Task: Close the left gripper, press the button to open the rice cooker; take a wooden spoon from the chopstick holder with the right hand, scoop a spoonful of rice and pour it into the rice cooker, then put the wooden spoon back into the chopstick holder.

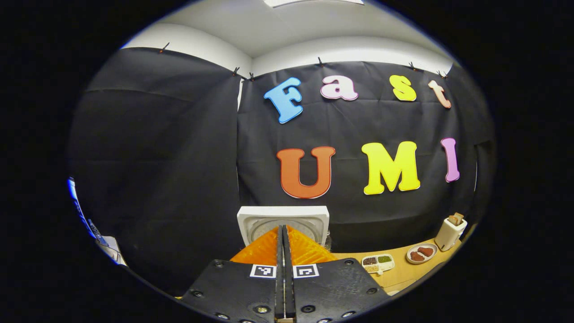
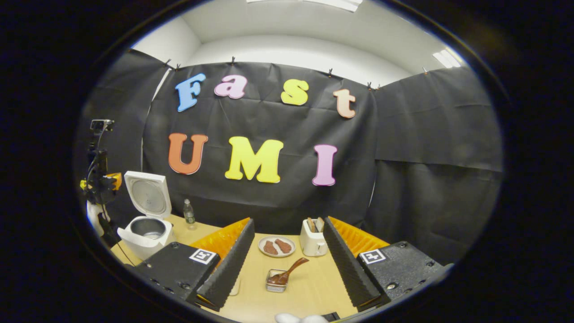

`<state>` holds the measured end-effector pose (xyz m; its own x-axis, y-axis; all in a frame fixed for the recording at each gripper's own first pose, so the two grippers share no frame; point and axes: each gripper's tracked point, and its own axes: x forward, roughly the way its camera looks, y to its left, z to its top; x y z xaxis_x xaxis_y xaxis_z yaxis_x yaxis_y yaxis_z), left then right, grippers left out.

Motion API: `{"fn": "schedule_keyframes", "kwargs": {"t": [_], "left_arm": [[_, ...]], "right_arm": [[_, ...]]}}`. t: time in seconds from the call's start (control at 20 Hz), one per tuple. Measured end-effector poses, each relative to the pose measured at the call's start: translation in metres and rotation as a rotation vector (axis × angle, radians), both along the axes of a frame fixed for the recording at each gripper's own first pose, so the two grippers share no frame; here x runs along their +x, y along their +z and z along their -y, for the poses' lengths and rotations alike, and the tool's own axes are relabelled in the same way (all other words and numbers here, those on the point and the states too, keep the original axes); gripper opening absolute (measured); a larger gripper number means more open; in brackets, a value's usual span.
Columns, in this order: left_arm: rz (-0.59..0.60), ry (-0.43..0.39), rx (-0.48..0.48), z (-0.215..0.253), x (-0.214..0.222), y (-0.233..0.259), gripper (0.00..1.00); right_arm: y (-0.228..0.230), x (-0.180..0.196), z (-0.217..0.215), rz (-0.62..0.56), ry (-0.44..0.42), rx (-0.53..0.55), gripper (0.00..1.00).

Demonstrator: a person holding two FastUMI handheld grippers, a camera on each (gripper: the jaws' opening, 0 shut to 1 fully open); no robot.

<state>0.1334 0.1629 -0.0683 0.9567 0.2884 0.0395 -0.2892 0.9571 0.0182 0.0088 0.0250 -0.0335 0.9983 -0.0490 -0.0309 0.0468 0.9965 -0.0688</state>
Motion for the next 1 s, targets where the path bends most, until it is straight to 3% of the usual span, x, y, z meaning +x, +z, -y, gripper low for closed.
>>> {"fn": "schedule_keyframes", "kwargs": {"t": [0.45, 0.6, 0.65, 0.75, 1.0], "left_arm": [[-0.039, -0.052, -0.008, 0.021, -0.015, 0.001, 0.02], [-0.028, -0.136, -0.031, 0.042, -0.022, 0.008, 0.57], [-0.019, -0.127, -0.027, 0.040, -0.027, 0.011, 0.75], [-0.002, -0.133, -0.022, 0.046, -0.034, 0.018, 0.96], [0.026, -0.194, -0.034, 0.067, -0.062, 0.039, 0.97]], "right_arm": [[0.004, 0.000, 0.005, 0.008, -0.009, 0.002, 1.00], [0.003, 0.002, 0.008, 0.012, -0.015, 0.005, 1.00], [0.003, 0.004, 0.009, 0.016, -0.017, 0.006, 1.00], [0.000, 0.005, 0.010, 0.015, -0.021, 0.012, 1.00], [-0.016, 0.015, 0.013, 0.003, -0.025, 0.042, 1.00]]}}
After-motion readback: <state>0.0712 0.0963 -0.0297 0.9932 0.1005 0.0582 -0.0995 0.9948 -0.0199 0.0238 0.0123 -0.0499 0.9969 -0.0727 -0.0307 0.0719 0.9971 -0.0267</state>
